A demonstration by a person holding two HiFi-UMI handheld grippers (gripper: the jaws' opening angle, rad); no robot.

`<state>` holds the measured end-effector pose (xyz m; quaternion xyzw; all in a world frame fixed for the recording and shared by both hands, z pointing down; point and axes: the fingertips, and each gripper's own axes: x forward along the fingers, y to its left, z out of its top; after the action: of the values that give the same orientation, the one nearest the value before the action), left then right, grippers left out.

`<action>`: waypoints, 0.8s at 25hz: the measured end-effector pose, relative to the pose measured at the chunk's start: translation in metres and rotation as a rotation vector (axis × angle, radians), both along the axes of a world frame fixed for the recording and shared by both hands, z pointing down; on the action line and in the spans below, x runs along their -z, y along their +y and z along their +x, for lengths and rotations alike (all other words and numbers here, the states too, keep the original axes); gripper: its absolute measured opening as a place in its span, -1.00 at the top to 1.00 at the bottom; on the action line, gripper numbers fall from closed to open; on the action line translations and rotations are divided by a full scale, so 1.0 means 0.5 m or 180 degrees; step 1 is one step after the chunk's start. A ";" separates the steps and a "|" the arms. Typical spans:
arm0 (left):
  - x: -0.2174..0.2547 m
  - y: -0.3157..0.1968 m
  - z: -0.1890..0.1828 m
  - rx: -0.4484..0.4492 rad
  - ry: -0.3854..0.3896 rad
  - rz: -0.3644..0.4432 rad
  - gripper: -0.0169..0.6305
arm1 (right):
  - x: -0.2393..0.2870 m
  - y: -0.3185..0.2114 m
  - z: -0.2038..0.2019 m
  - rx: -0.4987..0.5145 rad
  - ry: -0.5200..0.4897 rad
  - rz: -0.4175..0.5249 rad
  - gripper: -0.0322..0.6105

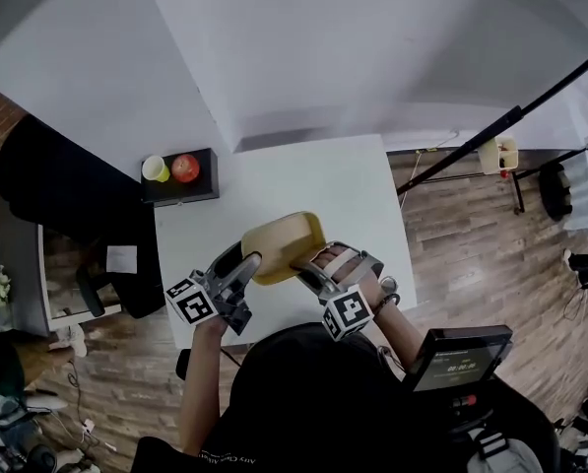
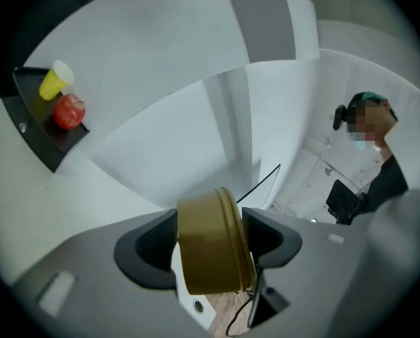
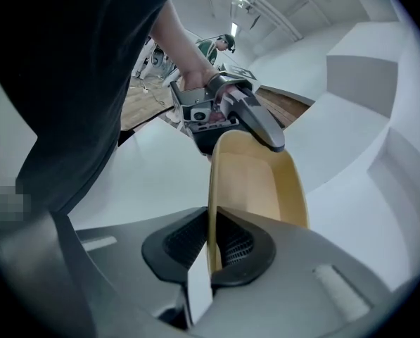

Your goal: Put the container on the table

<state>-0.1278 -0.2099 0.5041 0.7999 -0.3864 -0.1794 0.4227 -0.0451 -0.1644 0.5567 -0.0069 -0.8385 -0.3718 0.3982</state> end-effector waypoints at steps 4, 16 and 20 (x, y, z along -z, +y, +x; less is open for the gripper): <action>-0.025 0.001 -0.018 0.0125 0.0029 -0.0185 0.13 | 0.017 0.038 -0.002 -0.0020 -0.0346 -0.0618 0.67; -0.029 0.035 -0.046 0.0045 0.0222 -0.0102 0.14 | 0.026 -0.119 0.093 -0.1988 -0.2187 -0.3522 0.45; -0.033 0.032 -0.056 0.0092 -0.0002 -0.0090 0.14 | -0.017 -0.127 0.054 -0.2371 -0.2274 -0.4066 0.68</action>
<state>-0.1556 -0.1938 0.5206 0.7882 -0.4006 -0.1796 0.4312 -0.0180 -0.2280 0.5650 0.1653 -0.9121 0.3540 0.1239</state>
